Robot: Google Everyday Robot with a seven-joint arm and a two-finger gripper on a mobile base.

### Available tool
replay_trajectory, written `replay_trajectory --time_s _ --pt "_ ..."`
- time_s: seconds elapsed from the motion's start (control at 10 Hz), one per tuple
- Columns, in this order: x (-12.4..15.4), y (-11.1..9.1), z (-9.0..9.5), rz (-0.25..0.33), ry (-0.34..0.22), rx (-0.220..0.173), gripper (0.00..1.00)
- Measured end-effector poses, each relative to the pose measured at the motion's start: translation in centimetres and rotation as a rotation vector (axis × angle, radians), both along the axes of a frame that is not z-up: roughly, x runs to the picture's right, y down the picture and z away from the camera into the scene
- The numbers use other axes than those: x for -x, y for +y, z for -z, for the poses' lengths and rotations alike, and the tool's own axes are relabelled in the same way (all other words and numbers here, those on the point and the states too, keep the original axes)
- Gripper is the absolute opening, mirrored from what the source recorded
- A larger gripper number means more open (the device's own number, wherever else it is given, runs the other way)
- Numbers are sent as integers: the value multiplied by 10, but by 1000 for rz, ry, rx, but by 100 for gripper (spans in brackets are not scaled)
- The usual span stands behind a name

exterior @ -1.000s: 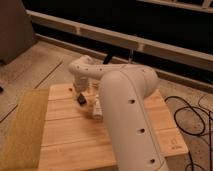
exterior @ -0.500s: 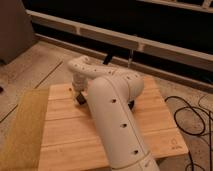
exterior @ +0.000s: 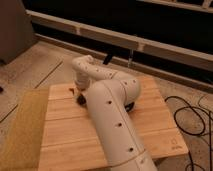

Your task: Place the eraser on the white sponge

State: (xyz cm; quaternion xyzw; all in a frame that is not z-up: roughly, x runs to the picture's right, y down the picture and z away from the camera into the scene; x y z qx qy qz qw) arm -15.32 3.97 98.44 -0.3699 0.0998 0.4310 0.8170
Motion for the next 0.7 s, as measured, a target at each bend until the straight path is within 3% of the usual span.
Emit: replay_trajectory --time_s 0.3,0.4,0.6,0.7 --pt "-4 -2 -4 -10 -2 7 12" --pt "-5 -4 -4 -16 -1 4 7" --pt "-6 -18 2 -26 -7 -27 6" --pt "-6 -35 14 -34 -14 -68 6"
